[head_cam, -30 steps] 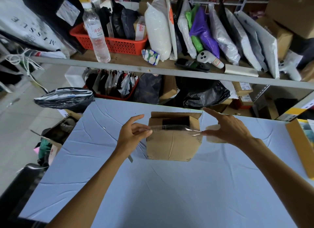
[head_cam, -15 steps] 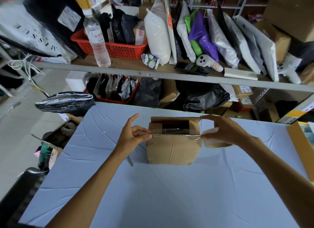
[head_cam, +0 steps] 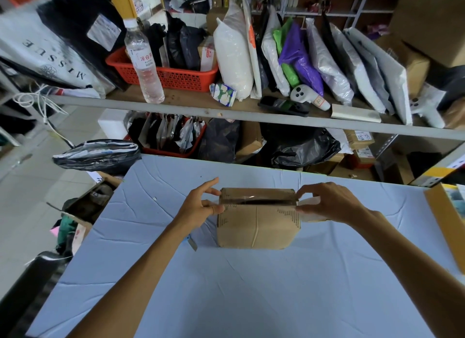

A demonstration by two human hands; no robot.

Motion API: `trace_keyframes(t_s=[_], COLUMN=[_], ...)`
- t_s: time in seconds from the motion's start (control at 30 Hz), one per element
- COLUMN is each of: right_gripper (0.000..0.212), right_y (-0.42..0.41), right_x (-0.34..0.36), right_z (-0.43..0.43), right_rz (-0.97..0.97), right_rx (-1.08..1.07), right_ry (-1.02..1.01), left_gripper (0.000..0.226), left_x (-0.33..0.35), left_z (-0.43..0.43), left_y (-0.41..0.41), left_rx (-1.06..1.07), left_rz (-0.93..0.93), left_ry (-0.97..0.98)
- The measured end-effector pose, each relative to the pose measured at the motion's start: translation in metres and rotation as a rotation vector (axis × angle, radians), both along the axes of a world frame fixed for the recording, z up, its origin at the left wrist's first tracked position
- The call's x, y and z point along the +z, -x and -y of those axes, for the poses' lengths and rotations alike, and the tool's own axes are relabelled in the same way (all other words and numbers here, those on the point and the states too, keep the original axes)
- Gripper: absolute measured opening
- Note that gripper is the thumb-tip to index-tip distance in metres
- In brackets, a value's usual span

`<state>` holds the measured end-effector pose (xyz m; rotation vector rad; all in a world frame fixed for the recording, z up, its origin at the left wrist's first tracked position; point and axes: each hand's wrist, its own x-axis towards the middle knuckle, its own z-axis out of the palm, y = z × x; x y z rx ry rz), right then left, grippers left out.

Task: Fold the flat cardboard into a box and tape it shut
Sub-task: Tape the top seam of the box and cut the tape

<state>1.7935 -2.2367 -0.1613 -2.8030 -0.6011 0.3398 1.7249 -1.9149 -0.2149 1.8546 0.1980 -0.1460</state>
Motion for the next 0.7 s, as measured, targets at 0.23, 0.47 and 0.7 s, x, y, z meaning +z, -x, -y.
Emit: trace_keyframes(t_s=[0.23, 0.47, 0.7], right_gripper=[0.017, 0.013, 0.026], right_y=[-0.003, -0.011, -0.02], right_x=[-0.008, -0.009, -0.015], right_z=[0.003, -0.001, -0.002], right_rz=[-0.063, -0.062, -0.013], right_rx=[-0.076, -0.067, -0.081], right_ry=[-0.066, -0.05, -0.016], left_gripper=[0.04, 0.031, 0.02], left_x=[-0.005, -0.009, -0.015], left_z=[0.001, -0.001, 0.002], left_y=[0.0, -0.003, -0.008], left_rx=[0.047, 0.05, 0.143], left_rz=[-0.012, -0.003, 0.051], left_ry=[-0.01, -0.027, -0.123])
